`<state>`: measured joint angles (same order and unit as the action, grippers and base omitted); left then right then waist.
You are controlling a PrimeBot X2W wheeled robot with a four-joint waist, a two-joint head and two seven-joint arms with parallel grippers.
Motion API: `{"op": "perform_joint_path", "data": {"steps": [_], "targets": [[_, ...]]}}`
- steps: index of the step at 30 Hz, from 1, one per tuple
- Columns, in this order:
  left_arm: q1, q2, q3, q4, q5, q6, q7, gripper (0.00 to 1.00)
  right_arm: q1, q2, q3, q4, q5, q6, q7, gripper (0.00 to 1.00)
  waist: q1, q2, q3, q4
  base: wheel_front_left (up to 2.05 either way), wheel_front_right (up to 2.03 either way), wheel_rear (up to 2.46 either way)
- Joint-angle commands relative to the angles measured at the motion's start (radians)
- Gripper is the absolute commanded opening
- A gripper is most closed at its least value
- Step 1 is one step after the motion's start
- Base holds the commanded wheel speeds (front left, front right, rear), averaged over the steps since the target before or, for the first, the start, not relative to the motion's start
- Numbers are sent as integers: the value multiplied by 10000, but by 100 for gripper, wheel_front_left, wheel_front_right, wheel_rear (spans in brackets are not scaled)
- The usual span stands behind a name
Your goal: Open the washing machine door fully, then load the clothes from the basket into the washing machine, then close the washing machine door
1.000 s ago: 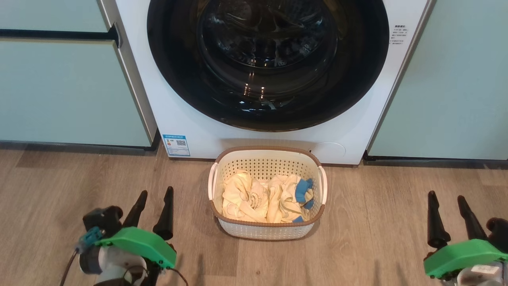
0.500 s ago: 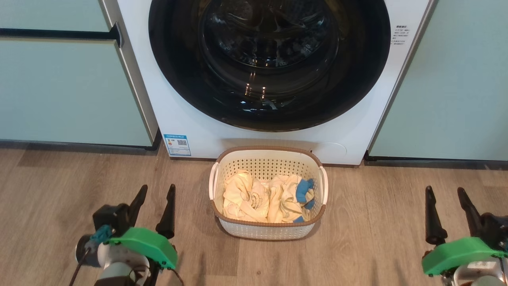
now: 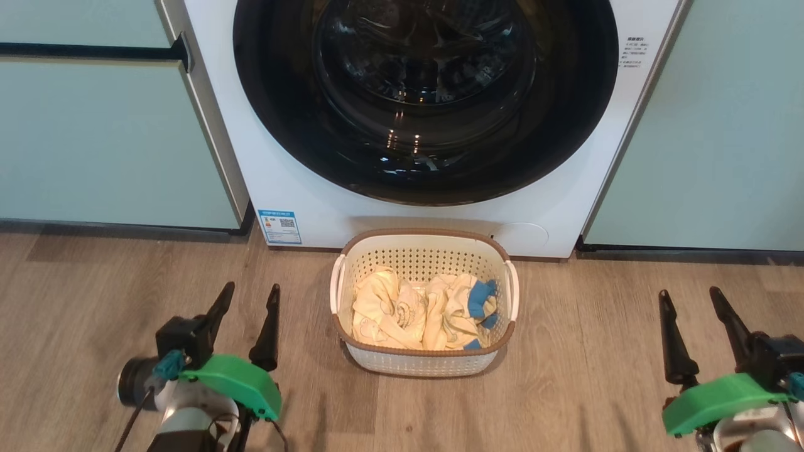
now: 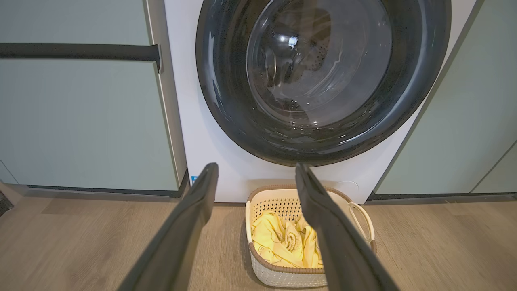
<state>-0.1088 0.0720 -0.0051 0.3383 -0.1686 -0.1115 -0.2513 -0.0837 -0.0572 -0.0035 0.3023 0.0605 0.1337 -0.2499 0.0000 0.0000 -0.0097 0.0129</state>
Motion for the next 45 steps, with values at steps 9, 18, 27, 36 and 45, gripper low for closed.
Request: {"op": "perform_joint_path", "data": {"steps": [9, 18, 27, 36, 45], "targets": [[-547, 180, 301, -200, 14, 52, -105, 100, -540, -27, 105, -284, 47, -30, -118, 100, 0, 0, -15, 8, 0, 0, 0], [-533, 175, 250, -131, 10, 83, -105, 100, -552, -9, 70, -273, 39, -30, -118, 100, 0, 0, -39, -6, 0, 0, 0], [-574, 300, 118, 48, 77, 88, -105, 100, -548, 4, 3, -307, 45, -30, -118, 100, 0, 0, -34, -45, 1, 1, -1], [-616, 388, 21, 86, 136, 125, -105, 100, -529, 17, -78, -330, 13, -30, -118, 100, 0, 0, -25, -67, 46, 46, -91], [-628, 430, -8, 30, 127, 151, -105, 100, -533, 28, -118, -384, 3, -30, -118, 100, 0, 0, -12, -95, 111, 111, -222]]}}
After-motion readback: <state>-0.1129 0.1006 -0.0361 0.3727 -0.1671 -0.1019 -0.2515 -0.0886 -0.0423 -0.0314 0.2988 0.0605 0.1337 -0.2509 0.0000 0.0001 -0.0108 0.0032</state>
